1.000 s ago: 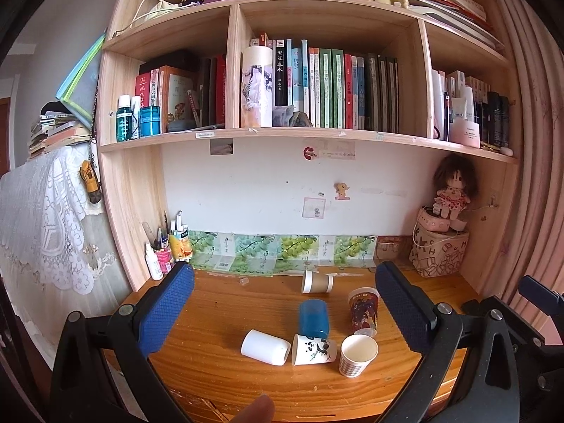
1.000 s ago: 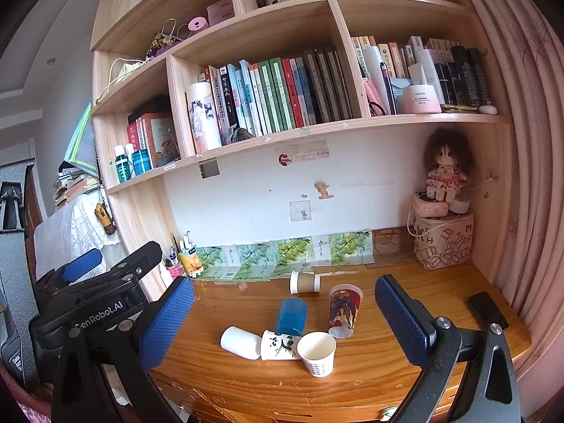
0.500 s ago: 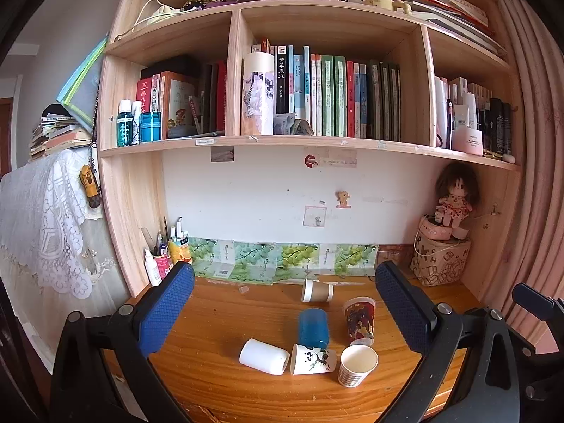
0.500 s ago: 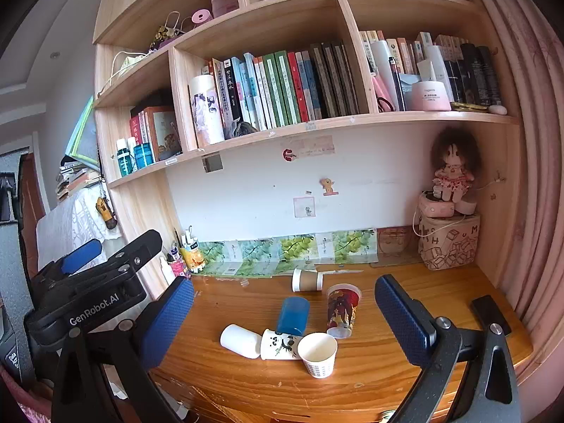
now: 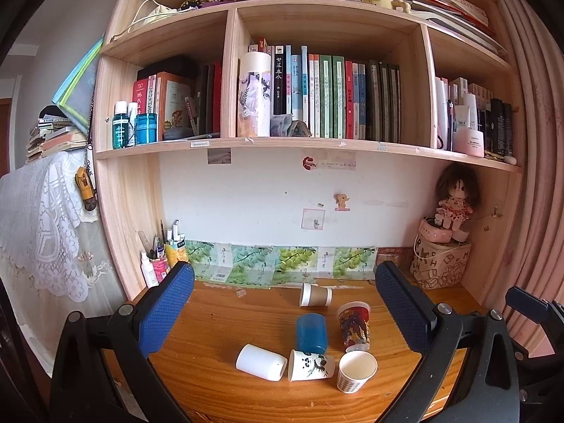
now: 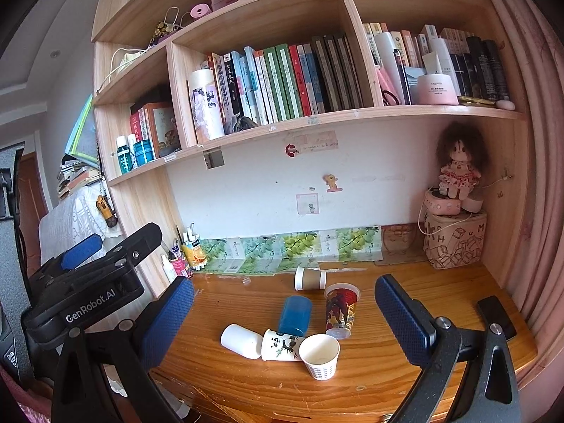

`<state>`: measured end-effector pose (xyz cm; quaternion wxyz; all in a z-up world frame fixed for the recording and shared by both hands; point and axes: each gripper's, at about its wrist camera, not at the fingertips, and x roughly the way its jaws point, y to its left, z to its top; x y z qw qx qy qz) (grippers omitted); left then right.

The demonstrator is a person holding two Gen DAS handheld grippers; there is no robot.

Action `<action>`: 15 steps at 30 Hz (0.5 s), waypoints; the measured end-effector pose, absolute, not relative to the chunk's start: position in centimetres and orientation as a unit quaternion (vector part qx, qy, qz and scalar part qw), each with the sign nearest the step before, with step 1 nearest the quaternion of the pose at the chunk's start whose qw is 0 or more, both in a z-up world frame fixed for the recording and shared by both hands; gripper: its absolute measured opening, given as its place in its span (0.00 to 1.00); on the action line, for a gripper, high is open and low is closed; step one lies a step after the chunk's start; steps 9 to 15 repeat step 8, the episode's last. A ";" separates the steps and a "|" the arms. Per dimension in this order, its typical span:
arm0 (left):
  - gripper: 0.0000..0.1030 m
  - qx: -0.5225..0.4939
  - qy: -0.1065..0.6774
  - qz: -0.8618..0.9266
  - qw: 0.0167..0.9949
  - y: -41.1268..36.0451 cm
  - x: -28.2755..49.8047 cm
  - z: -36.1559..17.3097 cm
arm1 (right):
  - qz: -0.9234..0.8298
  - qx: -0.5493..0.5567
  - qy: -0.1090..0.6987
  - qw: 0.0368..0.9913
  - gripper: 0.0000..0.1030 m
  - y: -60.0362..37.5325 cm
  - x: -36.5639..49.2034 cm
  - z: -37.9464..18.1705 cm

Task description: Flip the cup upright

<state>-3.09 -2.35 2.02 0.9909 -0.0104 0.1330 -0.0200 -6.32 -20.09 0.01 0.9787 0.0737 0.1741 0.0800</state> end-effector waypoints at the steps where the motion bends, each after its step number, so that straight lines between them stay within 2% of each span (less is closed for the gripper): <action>1: 1.00 -0.011 0.133 -0.019 0.991 -2.4 -3.0 2.0 | 0.082 0.075 0.176 0.978 1.00 -20.1 -6.2 0.0; 15: 1.00 -0.012 0.149 -0.012 0.989 -2.7 -3.0 1.7 | 0.094 0.082 0.192 0.973 1.00 -20.4 -5.8 -0.4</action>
